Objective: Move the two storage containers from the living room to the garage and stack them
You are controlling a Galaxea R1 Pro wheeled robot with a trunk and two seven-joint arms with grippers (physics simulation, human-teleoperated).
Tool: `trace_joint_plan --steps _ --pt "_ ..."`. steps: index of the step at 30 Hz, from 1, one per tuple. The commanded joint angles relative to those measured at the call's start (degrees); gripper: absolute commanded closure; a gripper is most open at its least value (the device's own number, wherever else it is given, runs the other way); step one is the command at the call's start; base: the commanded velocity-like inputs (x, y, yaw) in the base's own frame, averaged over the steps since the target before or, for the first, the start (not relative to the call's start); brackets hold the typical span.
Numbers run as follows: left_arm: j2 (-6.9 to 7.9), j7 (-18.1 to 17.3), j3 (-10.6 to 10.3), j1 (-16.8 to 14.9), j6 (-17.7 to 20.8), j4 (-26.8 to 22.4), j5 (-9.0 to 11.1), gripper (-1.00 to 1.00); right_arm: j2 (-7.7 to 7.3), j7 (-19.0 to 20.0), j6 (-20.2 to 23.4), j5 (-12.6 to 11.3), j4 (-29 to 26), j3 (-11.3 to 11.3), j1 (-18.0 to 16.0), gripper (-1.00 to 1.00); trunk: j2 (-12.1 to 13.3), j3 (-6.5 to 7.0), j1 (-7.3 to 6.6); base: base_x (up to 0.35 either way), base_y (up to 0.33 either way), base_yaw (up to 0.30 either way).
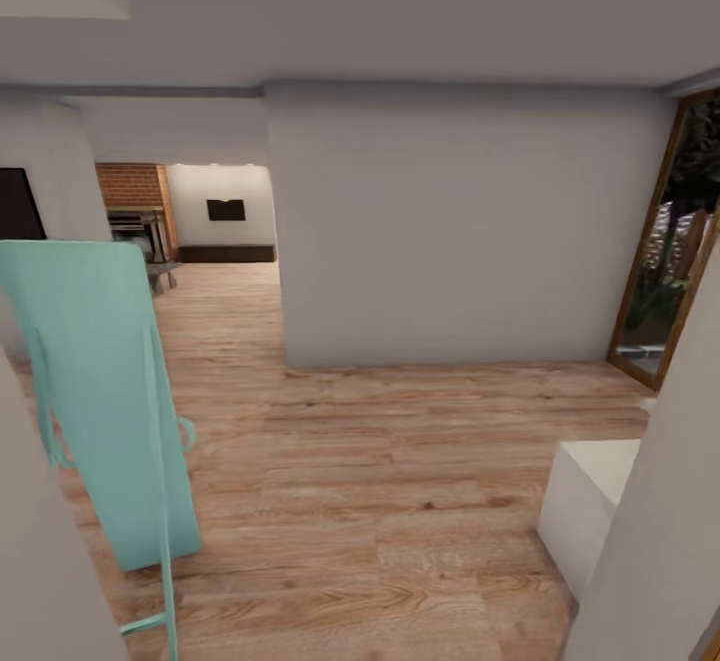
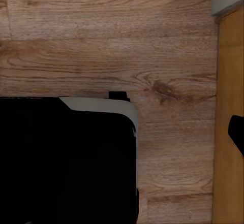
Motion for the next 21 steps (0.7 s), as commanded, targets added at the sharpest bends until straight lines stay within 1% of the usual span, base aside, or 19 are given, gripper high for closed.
trace_joint_plan --steps 1,21 --pt "-0.02 0.1 -0.2 0.0 -0.2 0.1 0.4 -1.00 0.02 -0.2 -0.3 -0.4 0.2 0.5 -0.1 -1.00 0.0 -0.02 0.05 0.322 0.000 0.000" --pt "-0.02 0.1 -0.2 0.0 -0.2 0.1 0.4 -1.00 0.01 -0.2 -0.2 -0.3 0.2 0.5 -0.1 -1.00 0.0 -0.02 0.05 0.322 0.000 0.000"
